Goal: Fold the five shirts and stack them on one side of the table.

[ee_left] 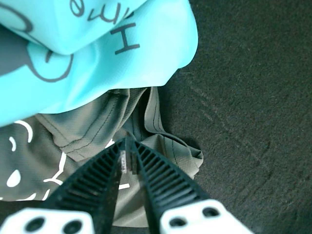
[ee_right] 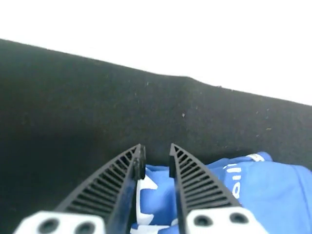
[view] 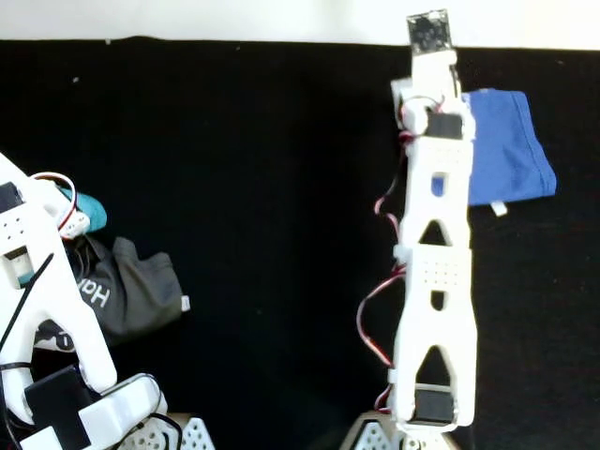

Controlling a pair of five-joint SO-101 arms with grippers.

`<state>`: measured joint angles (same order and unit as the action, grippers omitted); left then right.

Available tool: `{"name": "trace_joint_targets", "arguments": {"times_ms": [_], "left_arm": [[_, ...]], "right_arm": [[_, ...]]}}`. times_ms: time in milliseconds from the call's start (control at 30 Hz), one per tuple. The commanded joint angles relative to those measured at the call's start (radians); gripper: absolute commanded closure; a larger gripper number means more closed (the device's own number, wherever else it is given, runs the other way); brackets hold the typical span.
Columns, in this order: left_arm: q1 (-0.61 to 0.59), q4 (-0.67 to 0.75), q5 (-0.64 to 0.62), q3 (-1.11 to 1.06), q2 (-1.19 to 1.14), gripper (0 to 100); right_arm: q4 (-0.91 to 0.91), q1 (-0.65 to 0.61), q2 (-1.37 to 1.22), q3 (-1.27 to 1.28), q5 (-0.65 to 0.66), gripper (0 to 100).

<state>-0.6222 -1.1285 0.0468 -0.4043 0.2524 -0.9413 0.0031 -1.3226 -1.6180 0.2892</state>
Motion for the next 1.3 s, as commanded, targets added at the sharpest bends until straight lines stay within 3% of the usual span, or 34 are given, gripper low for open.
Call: {"name": "trace_joint_targets", "arguments": {"times_ms": [0,367,500,800,1100,1267], "left_arm": [[-0.004,0.009,0.005,0.002,0.045,99],[0.001,0.009,0.005,0.002,0.039,99],[0.001,0.009,0.005,0.002,0.039,99],[0.001,0.009,0.005,0.002,0.039,99],[0.001,0.009,0.005,0.002,0.045,99],[-0.004,0.008,0.005,0.002,0.047,99]], "right_arm": [[0.031,0.008,0.074,0.047,-0.006,90.5],[0.18,0.067,0.042,0.331,-0.006,90.6],[0.177,0.039,0.053,0.302,-0.015,90.6],[0.001,0.067,0.211,0.059,-0.215,90.4],[0.007,0.134,0.13,0.154,-0.21,90.8],[0.153,0.09,0.036,0.194,-0.212,90.8]]}}
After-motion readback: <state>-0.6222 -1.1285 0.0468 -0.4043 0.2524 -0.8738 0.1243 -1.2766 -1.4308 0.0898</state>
